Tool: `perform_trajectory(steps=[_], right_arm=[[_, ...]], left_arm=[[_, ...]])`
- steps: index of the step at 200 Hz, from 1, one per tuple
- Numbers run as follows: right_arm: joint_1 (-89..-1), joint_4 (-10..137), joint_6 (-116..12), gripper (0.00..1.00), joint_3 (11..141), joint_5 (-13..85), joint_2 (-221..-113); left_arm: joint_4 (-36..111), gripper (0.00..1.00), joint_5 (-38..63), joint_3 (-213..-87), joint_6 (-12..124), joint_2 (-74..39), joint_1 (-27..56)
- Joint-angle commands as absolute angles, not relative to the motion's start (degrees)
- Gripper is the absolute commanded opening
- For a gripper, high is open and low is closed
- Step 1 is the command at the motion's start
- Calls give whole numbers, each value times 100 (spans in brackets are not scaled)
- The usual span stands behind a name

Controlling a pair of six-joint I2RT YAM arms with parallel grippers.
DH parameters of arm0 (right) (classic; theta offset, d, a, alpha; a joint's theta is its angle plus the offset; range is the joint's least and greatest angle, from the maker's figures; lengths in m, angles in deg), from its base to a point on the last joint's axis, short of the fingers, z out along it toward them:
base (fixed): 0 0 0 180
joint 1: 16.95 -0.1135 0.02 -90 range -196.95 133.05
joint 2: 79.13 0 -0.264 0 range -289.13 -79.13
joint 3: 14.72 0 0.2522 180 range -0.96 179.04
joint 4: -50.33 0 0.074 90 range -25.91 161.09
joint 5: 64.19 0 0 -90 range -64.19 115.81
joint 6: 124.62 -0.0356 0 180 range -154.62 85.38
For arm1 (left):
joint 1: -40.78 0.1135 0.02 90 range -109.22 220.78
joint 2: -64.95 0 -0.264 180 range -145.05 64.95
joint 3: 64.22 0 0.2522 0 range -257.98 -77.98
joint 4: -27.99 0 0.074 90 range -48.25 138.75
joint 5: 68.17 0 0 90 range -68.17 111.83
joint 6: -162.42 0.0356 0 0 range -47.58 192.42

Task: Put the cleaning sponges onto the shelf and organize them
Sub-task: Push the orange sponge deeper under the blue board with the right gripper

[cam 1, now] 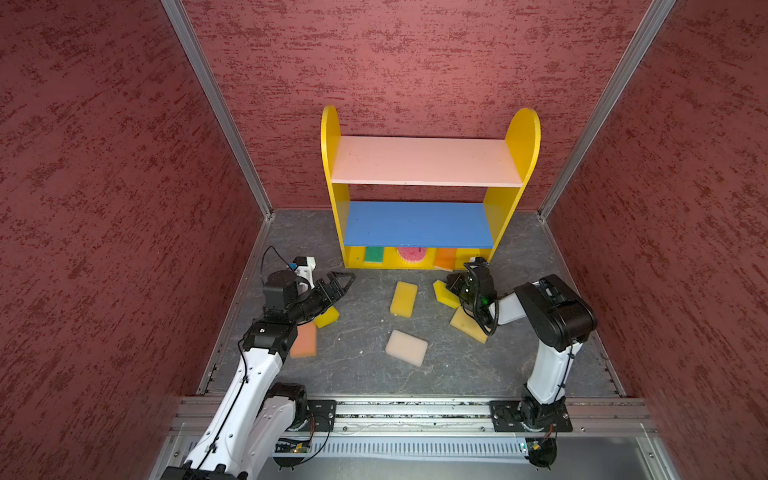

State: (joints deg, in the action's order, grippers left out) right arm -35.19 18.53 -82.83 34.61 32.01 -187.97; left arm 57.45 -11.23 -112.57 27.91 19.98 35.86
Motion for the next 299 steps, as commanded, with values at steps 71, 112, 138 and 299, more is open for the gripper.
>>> perform_trajectory(steps=[71,112,138,299], right_arm=[[-3707,1785,-8765,0,3689,3758,-18425],[-3692,2360,-8375,0,3630,3368,-17870],[-3523,2611,-8207,0,3351,2980,-17347],[-3118,2239,-8850,0,3901,3809,-19000]], left_arm=[[5544,97,-1306,-11269,2755,2008,3669],[5691,97,-1304,-11369,2747,2075,3663],[5721,97,-1297,-11375,2730,2144,3662],[5408,97,-1354,-11141,3034,1775,3787]])
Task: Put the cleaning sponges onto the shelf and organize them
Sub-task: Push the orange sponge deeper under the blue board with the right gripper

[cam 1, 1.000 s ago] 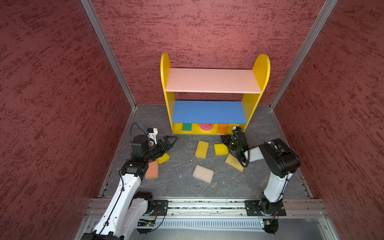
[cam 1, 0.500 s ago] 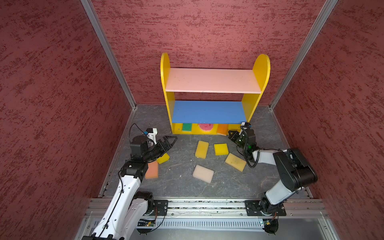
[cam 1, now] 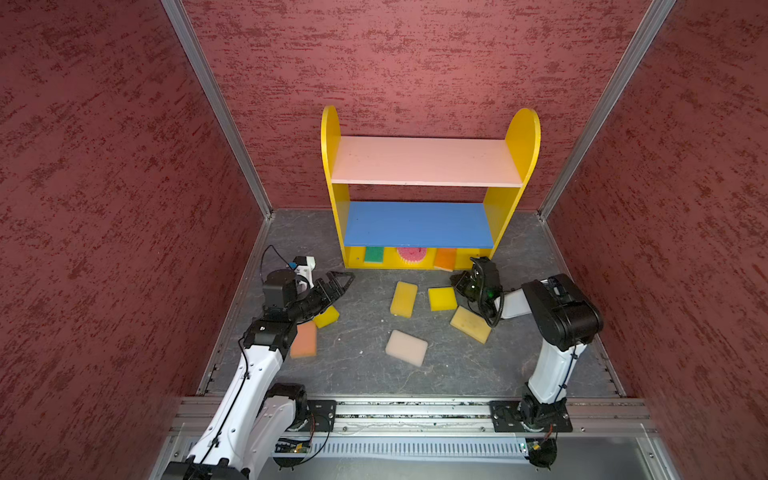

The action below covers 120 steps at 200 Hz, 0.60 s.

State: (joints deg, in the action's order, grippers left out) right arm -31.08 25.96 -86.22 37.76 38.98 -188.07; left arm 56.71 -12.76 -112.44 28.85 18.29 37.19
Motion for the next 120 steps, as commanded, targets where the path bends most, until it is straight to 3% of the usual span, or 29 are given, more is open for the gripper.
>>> perform_trajectory(steps=[1,120], right_arm=[[-3118,2232,-8854,0,3902,3806,-19011],[-3119,1008,-9420,0,3894,3372,-19979]], left_arm=[[5402,97,-1356,-11144,3033,1771,3788],[5361,97,-1433,-11091,3045,1632,3865]])
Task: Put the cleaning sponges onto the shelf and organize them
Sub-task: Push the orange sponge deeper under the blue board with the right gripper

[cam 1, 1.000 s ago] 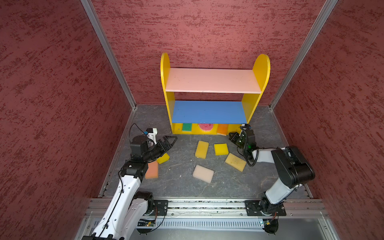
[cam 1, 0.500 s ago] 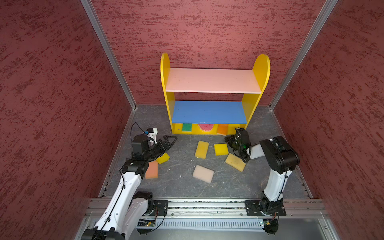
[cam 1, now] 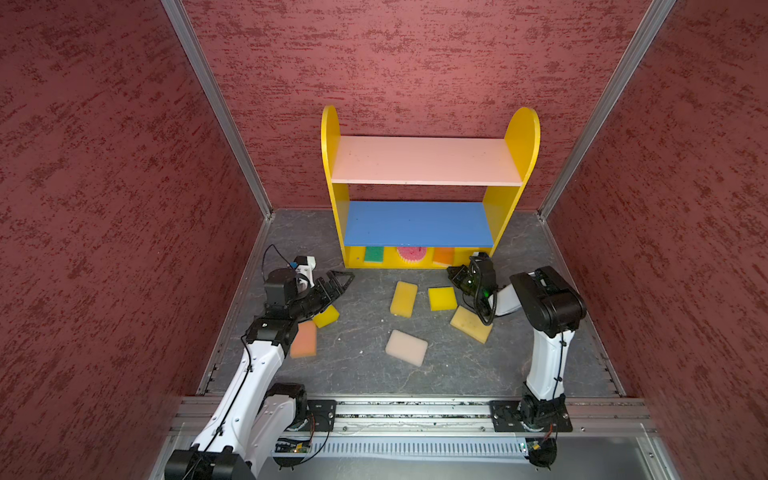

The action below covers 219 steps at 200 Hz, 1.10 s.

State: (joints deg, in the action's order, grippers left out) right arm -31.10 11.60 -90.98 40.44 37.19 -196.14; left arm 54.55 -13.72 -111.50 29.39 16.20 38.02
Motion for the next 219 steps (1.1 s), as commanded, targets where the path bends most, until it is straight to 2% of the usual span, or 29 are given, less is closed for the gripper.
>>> perform_trajectory(steps=[1,83,219], right_arm=[[-3119,1006,-9421,0,3890,3372,-19980],[-3119,1102,-9325,0,3630,3027,-19615],[-3127,1312,-9435,0,3867,2642,-19821]], left_arm=[[5357,97,-1435,-11088,3047,1629,3866],[5300,97,-1456,-11094,3013,1548,3883],[5239,97,-1451,-11077,3021,1454,3885]])
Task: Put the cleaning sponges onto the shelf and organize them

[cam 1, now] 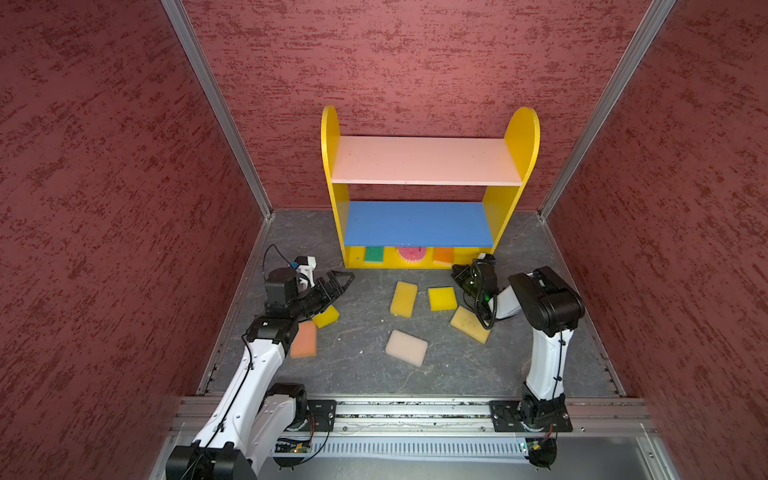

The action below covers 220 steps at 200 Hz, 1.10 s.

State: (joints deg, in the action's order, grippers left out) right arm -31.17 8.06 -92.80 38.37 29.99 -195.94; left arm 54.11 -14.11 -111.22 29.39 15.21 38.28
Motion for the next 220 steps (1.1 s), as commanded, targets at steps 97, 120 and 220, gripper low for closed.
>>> perform_trajectory(steps=[97,120,220], right_arm=[[-3127,1361,-9343,0,3827,2779,-19768],[-3127,1473,-9290,0,3712,2757,-19623],[-3127,1243,-9573,0,3483,2519,-19326]], left_arm=[[5057,98,-1482,-11079,3041,1226,3917],[4885,97,-1519,-11105,3023,1097,3942],[4666,97,-1447,-11213,3343,604,3920]])
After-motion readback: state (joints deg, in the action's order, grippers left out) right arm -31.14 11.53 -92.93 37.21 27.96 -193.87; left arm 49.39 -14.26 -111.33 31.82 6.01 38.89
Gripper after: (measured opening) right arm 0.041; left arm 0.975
